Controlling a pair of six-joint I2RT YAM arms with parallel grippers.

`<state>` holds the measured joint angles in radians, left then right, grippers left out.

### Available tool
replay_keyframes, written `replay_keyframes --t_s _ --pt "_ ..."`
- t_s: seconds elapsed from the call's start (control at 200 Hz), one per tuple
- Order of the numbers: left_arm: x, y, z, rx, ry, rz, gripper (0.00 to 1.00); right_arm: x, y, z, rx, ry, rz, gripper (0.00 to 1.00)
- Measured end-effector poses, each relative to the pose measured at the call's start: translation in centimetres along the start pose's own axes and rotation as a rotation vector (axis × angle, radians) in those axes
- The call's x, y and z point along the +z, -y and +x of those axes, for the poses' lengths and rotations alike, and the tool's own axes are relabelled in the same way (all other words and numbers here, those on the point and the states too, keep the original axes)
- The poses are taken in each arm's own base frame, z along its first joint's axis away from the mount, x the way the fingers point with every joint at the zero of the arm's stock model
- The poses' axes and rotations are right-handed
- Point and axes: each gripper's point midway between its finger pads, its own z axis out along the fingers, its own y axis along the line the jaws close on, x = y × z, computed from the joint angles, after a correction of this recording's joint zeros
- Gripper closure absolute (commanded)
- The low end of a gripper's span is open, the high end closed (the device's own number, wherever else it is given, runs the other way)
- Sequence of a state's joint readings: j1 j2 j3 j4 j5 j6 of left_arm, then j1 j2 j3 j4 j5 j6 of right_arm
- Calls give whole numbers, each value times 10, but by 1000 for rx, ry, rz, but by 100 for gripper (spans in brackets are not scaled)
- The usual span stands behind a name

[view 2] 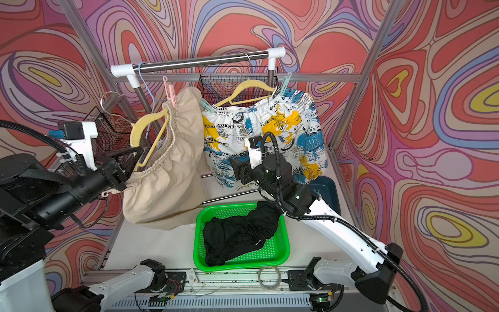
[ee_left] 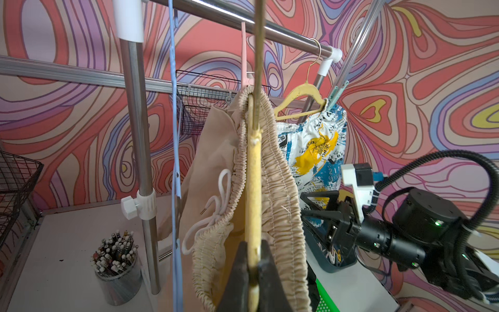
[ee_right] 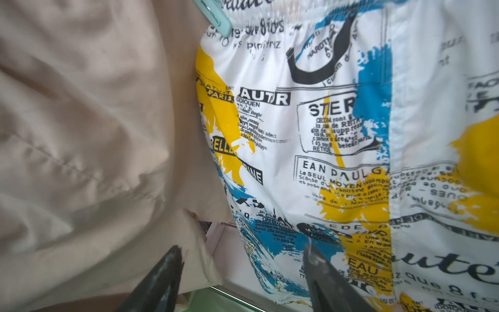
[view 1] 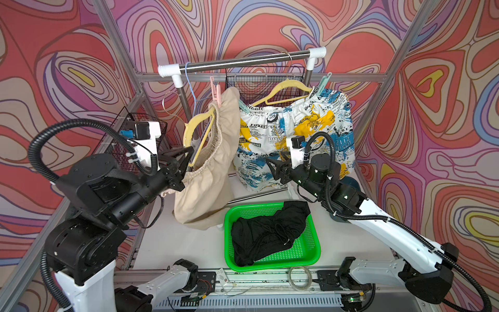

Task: Remove the clothespins securing shorts to the hanger
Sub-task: Pick up the hanger from the clothesline.

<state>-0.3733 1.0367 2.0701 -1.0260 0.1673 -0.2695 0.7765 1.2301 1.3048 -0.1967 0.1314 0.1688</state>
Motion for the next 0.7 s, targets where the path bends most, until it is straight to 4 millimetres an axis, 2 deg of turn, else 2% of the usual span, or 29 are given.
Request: replay_keyframes --t_s 0.15,0.396,0.551,0.701 --pt "-22 6 -5 22 27 16 100 5 13 3 20 -11 23 27" --pt "-50 28 -43 43 170 98 100 15 22 17 44 -47 32 27" --pt "-55 42 -63 21 245 172 100 18 31 31 67 -75 46 27" --pt "-50 57 -74 -13 267 265 100 20 43 45 84 -103 68 27"
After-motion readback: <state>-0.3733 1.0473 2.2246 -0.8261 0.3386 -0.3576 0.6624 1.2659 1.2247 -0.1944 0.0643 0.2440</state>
